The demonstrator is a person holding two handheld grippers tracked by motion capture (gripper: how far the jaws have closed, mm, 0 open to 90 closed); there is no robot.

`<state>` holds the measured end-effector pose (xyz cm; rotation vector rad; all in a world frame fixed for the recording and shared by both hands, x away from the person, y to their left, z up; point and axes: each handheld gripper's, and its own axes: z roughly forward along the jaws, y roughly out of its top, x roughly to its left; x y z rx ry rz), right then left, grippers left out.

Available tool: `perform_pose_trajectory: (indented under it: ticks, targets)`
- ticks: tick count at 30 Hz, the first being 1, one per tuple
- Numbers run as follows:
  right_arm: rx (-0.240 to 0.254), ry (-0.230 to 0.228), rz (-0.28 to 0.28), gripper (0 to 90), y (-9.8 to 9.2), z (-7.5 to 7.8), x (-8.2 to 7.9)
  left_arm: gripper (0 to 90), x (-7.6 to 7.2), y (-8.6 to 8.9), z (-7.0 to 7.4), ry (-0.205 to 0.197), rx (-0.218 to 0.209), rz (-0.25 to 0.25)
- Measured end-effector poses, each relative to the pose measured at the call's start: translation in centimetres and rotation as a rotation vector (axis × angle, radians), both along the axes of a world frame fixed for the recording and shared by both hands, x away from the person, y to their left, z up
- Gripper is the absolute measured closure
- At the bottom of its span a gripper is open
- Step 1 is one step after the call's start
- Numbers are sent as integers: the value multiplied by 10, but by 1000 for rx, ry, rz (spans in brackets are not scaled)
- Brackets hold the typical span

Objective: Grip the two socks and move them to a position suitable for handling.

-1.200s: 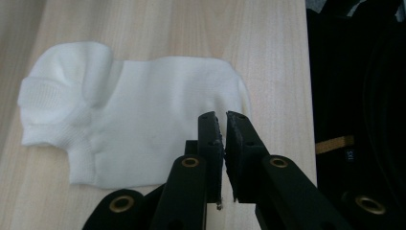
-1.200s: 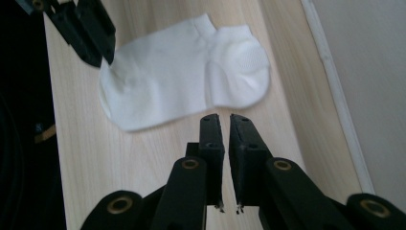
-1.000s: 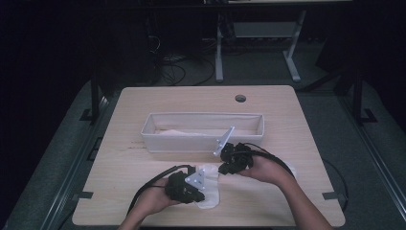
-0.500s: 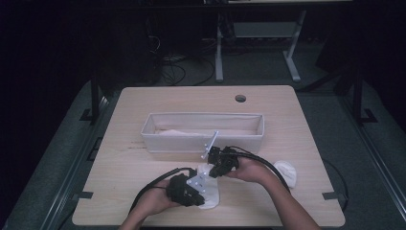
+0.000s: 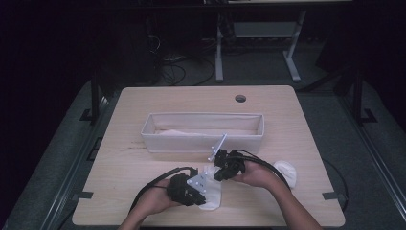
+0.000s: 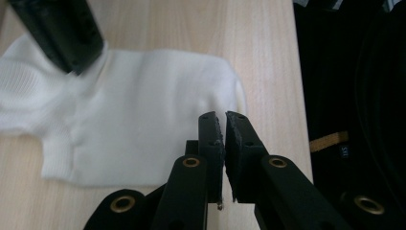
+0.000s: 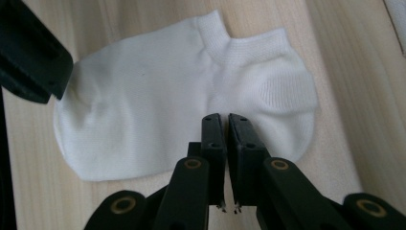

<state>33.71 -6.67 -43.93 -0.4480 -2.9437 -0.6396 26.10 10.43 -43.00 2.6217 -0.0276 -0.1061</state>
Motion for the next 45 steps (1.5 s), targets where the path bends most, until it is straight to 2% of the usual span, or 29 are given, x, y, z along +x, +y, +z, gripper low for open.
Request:
perform_pose_trajectory:
  ticks: [6, 11, 21, 24, 29, 32, 45]
  targets:
    - [36, -23, -32, 847, -1, 4, 6, 852, 0, -6, -8, 19, 22, -14]
    - [10, -12, -47, 848, 1, -5, 13, 850, -1, -8, -10, 20, 28, -21]
    - [37, -17, -80, 846, -4, -7, 23, 845, 0, -8, -11, 28, 24, -22]
    - [38, -15, -82, 799, -4, -6, 22, 823, 1, -6, -8, 26, 9, -3]
    - [55, -32, -78, 770, -6, 1, 18, 786, 3, 1, 0, 12, -13, 16]
    - [61, -41, -74, 749, -8, 5, 16, 752, 6, 7, 6, 0, -28, 46]
    - [63, -55, -77, 641, -25, 16, 7, 652, 10, 29, 14, -23, -55, 120]
